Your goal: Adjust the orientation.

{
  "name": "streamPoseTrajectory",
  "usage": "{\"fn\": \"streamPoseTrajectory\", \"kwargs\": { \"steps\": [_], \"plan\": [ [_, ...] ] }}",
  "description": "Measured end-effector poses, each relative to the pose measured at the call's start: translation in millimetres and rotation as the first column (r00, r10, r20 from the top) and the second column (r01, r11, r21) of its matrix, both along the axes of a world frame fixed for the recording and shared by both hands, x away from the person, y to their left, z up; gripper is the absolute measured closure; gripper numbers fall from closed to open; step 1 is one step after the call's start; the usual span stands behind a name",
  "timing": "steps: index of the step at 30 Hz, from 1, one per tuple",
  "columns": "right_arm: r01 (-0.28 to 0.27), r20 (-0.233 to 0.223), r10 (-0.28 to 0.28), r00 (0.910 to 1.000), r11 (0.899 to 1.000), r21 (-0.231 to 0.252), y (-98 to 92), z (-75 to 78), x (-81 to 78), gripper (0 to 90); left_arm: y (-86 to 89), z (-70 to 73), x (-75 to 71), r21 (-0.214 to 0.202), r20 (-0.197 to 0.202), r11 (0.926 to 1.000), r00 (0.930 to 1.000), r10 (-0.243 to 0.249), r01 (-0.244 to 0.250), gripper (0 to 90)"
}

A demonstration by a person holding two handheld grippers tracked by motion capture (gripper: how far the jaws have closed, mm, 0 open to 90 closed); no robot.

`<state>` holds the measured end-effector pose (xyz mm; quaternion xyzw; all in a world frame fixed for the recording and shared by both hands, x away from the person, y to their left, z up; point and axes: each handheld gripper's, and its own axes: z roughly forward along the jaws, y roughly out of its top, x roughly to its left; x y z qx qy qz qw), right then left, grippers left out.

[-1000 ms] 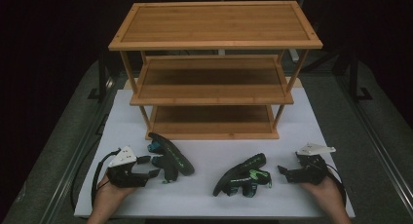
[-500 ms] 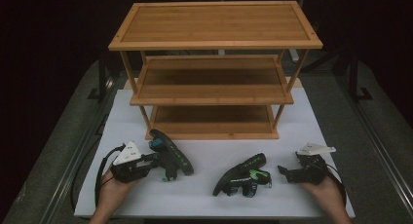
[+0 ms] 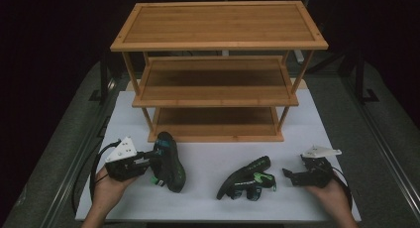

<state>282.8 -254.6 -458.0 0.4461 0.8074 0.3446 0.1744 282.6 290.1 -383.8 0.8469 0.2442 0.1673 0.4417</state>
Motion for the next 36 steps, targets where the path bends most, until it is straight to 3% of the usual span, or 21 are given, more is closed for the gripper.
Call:
{"fn": "streamPoseTrajectory", "kwargs": {
  "steps": [10,17,24,36],
  "plan": [
    [0.001,-0.001,-0.001,1.0000,1.000,0.001,-0.1,0.0,0.0,10.7,-24.9,4.3,11.7,0.036,-0.007,0.9957,0.9964,-0.085,0.085,74.0],
    [0.001,0.000,-0.001,1.0000,1.000,0.001,-0.1,0.0,-0.1,10.8,-54.9,0.4,18.4,0.079,-0.003,0.9854,0.9885,-0.151,0.151,74.4],
    [0.001,0.000,-0.001,1.0000,1.000,0.000,-0.1,0.0,-0.1,10.7,-69.6,-2.3,25.5,0.072,-0.010,0.9809,0.9835,-0.181,0.181,74.5],
    [0.001,0.000,-0.001,1.0000,1.000,0.001,-0.1,0.0,-0.1,10.8,-100.6,-11.6,40.5,0.077,-0.051,0.9646,0.9672,-0.249,0.252,74.4]
  ]
}}
